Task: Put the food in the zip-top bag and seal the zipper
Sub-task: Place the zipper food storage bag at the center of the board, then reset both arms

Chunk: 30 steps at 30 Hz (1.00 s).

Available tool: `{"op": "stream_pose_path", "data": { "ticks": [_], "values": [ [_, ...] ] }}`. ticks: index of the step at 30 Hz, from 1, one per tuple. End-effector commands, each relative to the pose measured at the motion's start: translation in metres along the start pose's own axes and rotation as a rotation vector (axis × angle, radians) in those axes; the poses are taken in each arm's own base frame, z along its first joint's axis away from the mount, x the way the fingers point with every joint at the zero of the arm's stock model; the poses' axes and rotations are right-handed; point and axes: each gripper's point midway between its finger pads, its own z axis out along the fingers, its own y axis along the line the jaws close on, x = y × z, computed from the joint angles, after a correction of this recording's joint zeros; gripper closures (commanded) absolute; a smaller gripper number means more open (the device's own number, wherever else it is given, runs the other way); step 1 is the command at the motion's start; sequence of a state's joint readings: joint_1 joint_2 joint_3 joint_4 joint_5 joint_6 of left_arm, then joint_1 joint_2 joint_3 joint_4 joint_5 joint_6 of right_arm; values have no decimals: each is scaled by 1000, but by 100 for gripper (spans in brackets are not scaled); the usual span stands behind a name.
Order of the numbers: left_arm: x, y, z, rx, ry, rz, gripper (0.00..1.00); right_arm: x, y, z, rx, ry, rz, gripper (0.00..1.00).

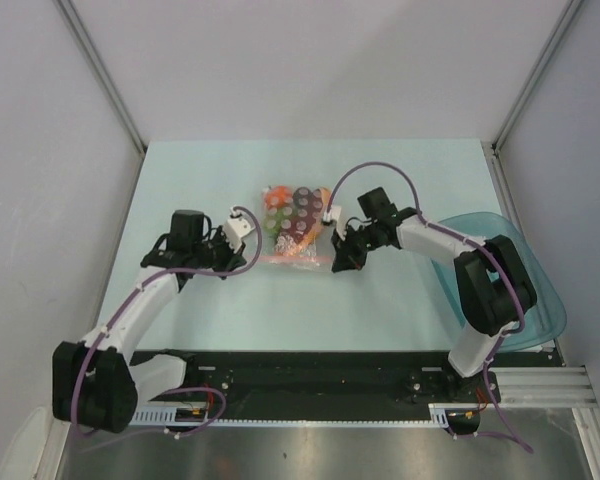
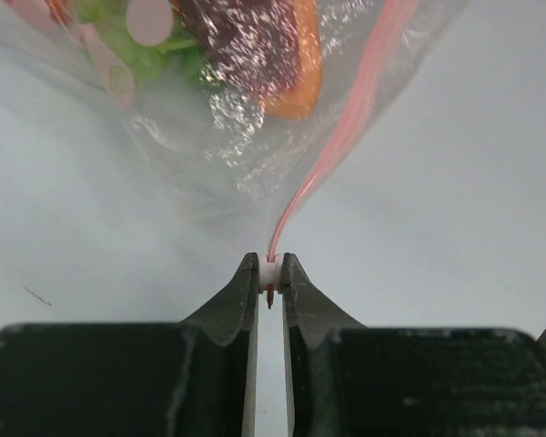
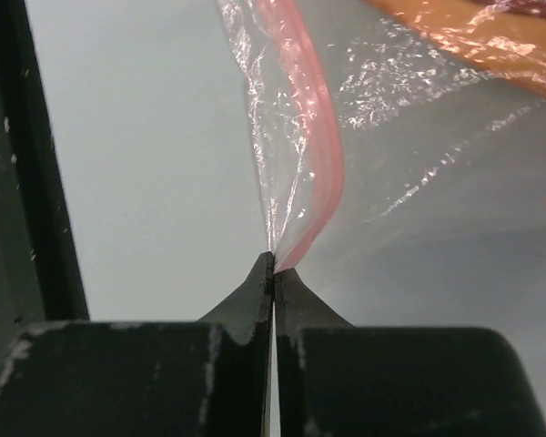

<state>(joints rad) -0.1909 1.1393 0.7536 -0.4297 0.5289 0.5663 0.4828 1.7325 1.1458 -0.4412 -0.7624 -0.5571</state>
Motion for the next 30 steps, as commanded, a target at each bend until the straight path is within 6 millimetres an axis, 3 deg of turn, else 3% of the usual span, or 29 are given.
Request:
{"op": "stream_pose_path", "data": {
  "ticks": [1,4,5,8,9,10,11,12,13,14,16,20,21,22,24,26,27,29,30],
  "values": [
    [8,-27,-6,67,-47,85,90,24,38,3,-40,108,-117,100],
    [28,-49,-5,130,-9,124,84,28,44,3,-39,123,-142,90],
    [29,-54,-6,131,-10,151,82,29,48,-1,-47,131,-145,74],
    [40,-58,-12,120,12,169,73,37,66,-14,-94,167,-140,38],
    [42,-59,-14,119,20,172,69,36,71,-22,-99,168,-183,34],
    [42,-60,-17,122,26,176,54,38,76,-28,-108,181,-192,32],
    [46,-66,-23,139,44,179,47,48,87,-37,-136,218,-173,30],
    [40,-66,-28,138,39,182,41,45,90,-48,-123,208,-209,28],
    [38,-67,-32,133,38,177,23,48,94,-57,-125,218,-191,27],
    [39,-72,-38,145,53,148,17,44,95,-64,-108,203,-198,23],
    [21,-75,-52,135,9,155,1,31,90,-88,-37,132,-198,19],
    [-21,-63,-75,29,-88,45,0,0,70,-128,139,-3,-176,6],
    [-40,-59,-84,6,-131,34,0,-7,66,-136,171,-35,-163,3],
    [-48,-57,-86,5,-142,8,0,-19,54,-154,245,-88,-163,1],
    [-73,-48,-97,-32,-175,-61,0,-31,45,-169,301,-151,-99,0],
    [-82,-34,-92,-61,-153,-168,0,-47,24,-194,411,-231,-24,0],
    [-91,-14,-98,-153,-147,-201,0,-50,16,-201,449,-248,4,0],
    [-87,4,-89,-199,-84,-308,0,-55,-5,-220,539,-284,96,0],
    [-95,17,-94,-246,-82,-325,0,-55,-11,-225,556,-297,133,0]
  ]
}}
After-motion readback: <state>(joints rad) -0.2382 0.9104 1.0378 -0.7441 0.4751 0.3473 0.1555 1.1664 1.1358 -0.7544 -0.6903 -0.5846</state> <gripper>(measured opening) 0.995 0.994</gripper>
